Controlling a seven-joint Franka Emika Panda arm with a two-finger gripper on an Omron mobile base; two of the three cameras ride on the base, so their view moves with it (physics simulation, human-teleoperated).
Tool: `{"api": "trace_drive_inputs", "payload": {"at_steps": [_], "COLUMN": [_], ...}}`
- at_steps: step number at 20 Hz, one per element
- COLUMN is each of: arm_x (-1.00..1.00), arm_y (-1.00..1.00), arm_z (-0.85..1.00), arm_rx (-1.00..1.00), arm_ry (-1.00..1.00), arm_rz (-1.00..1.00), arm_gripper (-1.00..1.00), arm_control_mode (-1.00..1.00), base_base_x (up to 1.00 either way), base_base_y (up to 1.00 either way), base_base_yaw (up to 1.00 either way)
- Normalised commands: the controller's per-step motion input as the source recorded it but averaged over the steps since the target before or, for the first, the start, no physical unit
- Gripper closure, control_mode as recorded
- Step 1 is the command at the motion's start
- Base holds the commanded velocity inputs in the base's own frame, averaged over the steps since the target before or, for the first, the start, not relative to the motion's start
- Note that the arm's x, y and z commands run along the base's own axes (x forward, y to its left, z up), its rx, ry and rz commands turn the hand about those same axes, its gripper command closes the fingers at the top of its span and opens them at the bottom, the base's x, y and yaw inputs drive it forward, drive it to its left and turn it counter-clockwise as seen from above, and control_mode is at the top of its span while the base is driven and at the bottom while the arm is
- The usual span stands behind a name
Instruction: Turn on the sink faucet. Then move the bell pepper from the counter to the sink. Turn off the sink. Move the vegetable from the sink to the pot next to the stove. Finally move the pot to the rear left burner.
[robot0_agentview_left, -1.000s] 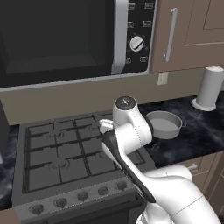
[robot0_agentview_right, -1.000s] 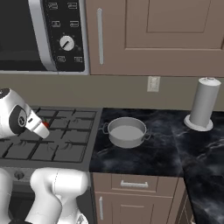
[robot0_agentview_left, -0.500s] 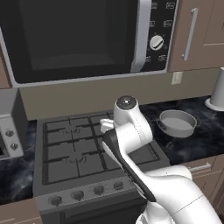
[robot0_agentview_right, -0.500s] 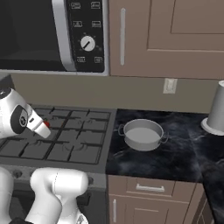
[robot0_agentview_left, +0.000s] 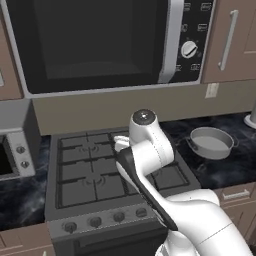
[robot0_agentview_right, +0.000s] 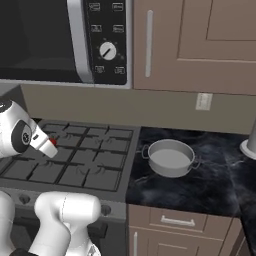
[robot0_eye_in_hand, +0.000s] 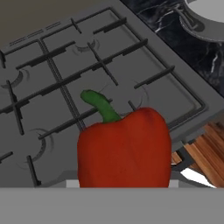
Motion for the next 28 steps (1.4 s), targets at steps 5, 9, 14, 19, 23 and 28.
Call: {"api": "trace_drive_inputs", "payload": {"at_steps": [5,9,14,19,23,28], "arm_x": [0.0,0.0,0.0,0.0,0.0,0.0], "arm_y": [0.0,0.0,0.0,0.0,-0.4,-0.68], "arm_z": [0.0,0.0,0.0,0.0,-0.05,-0.06], "arm_rx": [0.0,0.0,0.0,0.0,0.0,0.0], "arm_ry": [0.0,0.0,0.0,0.0,0.02,0.07], "arm_rz": [0.0,0.0,0.0,0.0,0.0,-0.03], "arm_gripper": [1.0,1.0,1.0,1.0,1.0,1.0], "arm_control_mode": [1.0,1.0,1.0,1.0,-1.0,-1.0], "base_base_x": [0.42,0.22,0.0,0.0,0.0,0.0], "base_base_y": [-0.06,-0.03,0.0,-0.11,-0.1,0.0], "base_base_yaw": [0.15,0.09,0.0,0.0,0.0,0.0]}}
